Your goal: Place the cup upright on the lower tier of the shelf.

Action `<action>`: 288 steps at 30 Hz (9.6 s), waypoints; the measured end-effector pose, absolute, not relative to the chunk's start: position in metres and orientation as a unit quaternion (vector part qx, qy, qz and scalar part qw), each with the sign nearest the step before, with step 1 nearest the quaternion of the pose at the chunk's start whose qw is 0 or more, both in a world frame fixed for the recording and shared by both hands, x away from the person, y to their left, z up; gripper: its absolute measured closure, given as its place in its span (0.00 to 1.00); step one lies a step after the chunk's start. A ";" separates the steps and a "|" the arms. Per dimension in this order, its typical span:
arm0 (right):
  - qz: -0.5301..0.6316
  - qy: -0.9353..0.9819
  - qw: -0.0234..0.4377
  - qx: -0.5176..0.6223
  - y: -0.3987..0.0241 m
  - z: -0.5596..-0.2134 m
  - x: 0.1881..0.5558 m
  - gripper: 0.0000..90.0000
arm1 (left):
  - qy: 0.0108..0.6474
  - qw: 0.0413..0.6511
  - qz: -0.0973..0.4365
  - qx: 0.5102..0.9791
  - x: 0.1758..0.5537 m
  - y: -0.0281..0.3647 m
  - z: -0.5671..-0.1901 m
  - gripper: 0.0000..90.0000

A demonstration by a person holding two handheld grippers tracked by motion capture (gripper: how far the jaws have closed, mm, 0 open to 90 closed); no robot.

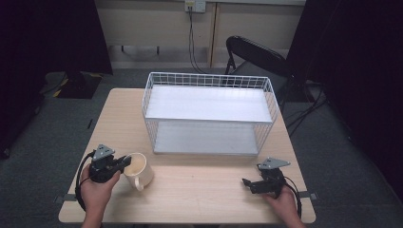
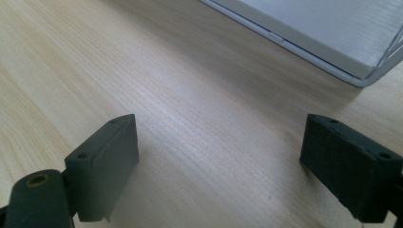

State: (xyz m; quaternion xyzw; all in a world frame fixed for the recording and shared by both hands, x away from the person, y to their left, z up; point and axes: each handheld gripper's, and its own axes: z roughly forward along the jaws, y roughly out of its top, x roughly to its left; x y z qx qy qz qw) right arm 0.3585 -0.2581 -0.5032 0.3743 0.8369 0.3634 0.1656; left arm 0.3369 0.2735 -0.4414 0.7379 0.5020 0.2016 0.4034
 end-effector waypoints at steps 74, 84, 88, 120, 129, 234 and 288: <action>0.363 0.836 0.166 0.376 -0.258 -0.503 0.358 0.13 | 0.462 0.438 0.219 0.739 0.378 0.157 -0.407 0.91; 0.363 0.836 0.166 0.376 -0.258 -0.503 0.358 0.13 | 0.464 0.440 0.226 0.735 0.383 0.146 -0.404 0.91; 0.363 0.836 0.166 0.376 -0.258 -0.503 0.358 0.13 | 0.464 0.439 0.232 0.734 0.386 0.141 -0.402 0.91; 0.363 0.836 0.166 0.376 -0.258 -0.503 0.358 0.13 | 0.482 0.429 0.274 0.713 0.409 0.106 -0.421 0.91; 0.363 0.836 0.166 0.376 -0.258 -0.503 0.358 0.13 | 0.486 0.420 0.289 0.710 0.413 0.099 -0.427 0.91; 0.363 0.836 0.166 0.376 -0.258 -0.503 0.358 0.13 | 0.438 0.461 0.203 0.745 0.399 0.103 -0.442 0.29; 0.363 0.836 0.166 0.377 -0.258 -0.503 0.358 0.13 | 0.427 0.439 0.160 0.774 0.351 0.201 -0.470 0.18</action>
